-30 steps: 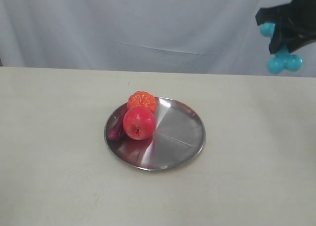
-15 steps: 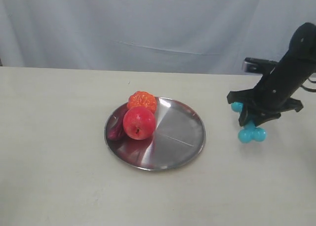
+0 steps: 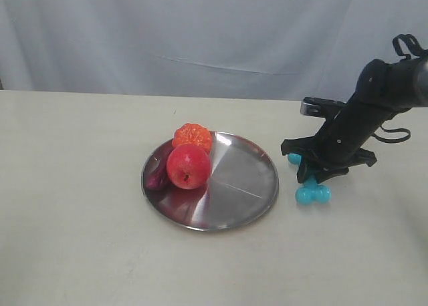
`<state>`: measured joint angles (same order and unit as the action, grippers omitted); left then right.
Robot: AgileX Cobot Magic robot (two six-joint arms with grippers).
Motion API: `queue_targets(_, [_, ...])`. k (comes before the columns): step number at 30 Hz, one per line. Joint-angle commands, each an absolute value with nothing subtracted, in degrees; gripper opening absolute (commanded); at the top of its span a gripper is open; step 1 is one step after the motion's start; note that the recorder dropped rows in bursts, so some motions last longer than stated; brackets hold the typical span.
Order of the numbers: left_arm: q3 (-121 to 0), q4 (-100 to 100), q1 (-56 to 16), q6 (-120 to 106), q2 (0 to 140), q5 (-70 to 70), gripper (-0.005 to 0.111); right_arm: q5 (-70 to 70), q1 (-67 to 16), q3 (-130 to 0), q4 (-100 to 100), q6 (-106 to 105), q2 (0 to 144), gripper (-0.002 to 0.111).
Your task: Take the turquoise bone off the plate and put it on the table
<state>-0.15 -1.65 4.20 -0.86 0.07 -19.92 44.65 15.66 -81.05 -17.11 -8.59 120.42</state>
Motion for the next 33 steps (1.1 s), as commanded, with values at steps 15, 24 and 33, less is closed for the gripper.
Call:
queue_targets(15, [0.0, -1.93, 4.46, -0.62, 0.0, -19.62, 0.0, 43.87, 15.73, -81.2, -17.66, -10.21, 120.19, 0.047])
queue_targets(24, [0.0, -1.93, 4.46, -0.62, 0.0, -19.62, 0.0, 51.29, 15.86, -84.85, -16.28, -8.6, 110.54, 0.025])
queue_targets(33, [0.0, -1.93, 4.46, -0.62, 0.0, -19.62, 0.0, 40.67, 15.86, -79.75, -10.58, -8.6, 84.41, -0.001])
